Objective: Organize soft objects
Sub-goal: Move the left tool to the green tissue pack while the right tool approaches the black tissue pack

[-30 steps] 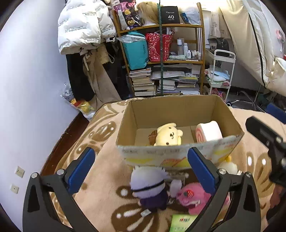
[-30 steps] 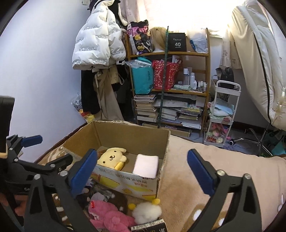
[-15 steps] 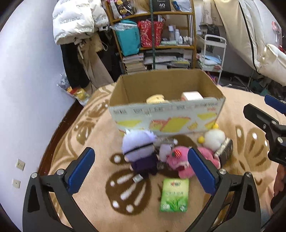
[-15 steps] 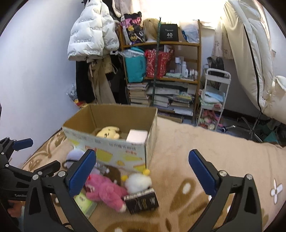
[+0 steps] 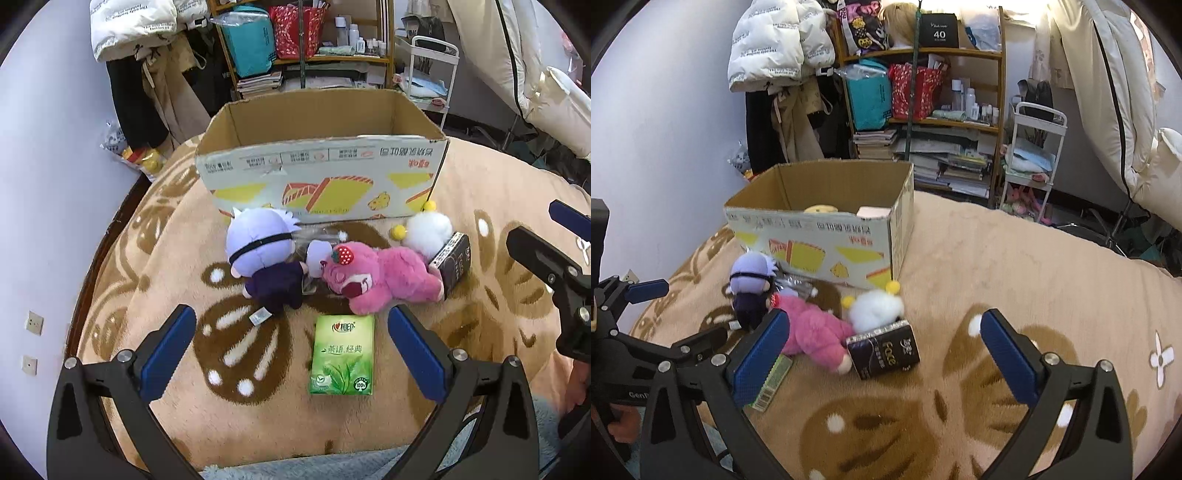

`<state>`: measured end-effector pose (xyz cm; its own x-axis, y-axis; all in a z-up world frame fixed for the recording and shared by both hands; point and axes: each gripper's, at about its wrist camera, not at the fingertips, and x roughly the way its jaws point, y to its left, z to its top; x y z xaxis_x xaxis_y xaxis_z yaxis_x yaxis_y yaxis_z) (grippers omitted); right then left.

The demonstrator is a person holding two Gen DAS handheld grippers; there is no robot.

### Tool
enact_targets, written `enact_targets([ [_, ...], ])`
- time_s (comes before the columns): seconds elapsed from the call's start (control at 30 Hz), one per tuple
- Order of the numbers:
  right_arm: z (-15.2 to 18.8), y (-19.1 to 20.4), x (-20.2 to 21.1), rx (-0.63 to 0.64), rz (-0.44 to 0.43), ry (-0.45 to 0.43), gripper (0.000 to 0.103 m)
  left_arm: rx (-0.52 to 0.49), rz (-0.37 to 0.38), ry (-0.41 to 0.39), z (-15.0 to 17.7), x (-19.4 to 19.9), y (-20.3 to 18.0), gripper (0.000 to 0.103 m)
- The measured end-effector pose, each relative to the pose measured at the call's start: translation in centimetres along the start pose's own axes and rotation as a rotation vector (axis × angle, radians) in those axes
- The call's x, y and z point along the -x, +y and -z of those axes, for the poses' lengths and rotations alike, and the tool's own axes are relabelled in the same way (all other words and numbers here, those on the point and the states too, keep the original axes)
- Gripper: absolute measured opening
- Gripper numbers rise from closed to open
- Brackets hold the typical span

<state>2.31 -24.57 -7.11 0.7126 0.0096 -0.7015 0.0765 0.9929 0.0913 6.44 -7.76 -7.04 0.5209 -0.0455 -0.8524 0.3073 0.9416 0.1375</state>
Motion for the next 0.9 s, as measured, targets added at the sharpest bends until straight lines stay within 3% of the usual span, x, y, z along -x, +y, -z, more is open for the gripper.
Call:
enact_targets([
  [0.27, 0.5, 0.2, -1.2, 0.017, 0.018, 0.02, 0.103, 0.027, 0.016, 0.06, 0.4, -2.4, 0.5, 0.102],
  [0.9, 1.3, -0.6, -6.3, -0.027, -0.01, 0.189, 0.103, -0.019, 0.087, 0.238, 1.9, -7.5, -1.5, 0.102],
])
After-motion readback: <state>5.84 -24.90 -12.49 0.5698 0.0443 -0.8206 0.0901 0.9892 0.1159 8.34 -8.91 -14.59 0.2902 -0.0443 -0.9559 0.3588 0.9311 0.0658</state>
